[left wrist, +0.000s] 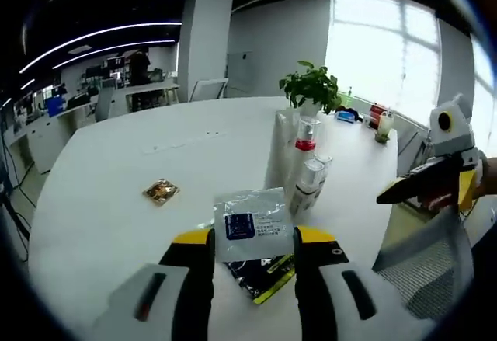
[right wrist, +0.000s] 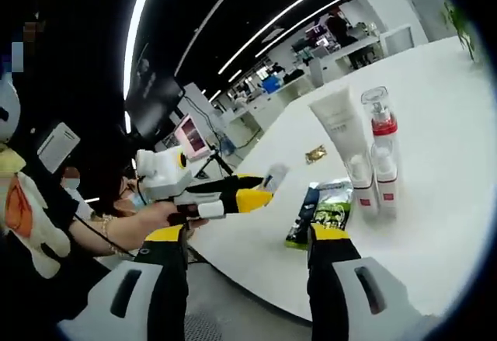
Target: Arrange the skincare products in the storage area until every visible bottle or jar stands upright without overlapping.
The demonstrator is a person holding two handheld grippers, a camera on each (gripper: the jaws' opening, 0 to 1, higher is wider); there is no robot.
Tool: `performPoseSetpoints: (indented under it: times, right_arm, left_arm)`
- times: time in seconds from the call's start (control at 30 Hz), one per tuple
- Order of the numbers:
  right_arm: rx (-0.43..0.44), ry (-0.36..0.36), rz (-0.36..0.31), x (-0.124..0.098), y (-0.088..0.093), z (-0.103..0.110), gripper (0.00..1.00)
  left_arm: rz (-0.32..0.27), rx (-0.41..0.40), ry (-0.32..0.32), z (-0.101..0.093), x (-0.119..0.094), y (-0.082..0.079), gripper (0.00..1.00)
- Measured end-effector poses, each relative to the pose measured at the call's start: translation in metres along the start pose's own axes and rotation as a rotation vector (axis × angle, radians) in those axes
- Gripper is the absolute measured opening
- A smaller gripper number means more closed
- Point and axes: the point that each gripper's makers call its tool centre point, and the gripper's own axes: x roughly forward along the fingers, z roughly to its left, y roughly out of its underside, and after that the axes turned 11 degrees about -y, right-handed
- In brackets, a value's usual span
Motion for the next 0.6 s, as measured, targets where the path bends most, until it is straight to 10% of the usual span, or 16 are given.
performPoseSetpoints:
  times: [0.6]
  right_arm:
    - [0.058, -0.123, -0.023, 0.043, -0.015, -0.014, 0.26]
  left_arm:
    - [-0.060, 0.134, 0.057, -0.042, -0.040, -0.016, 0.36]
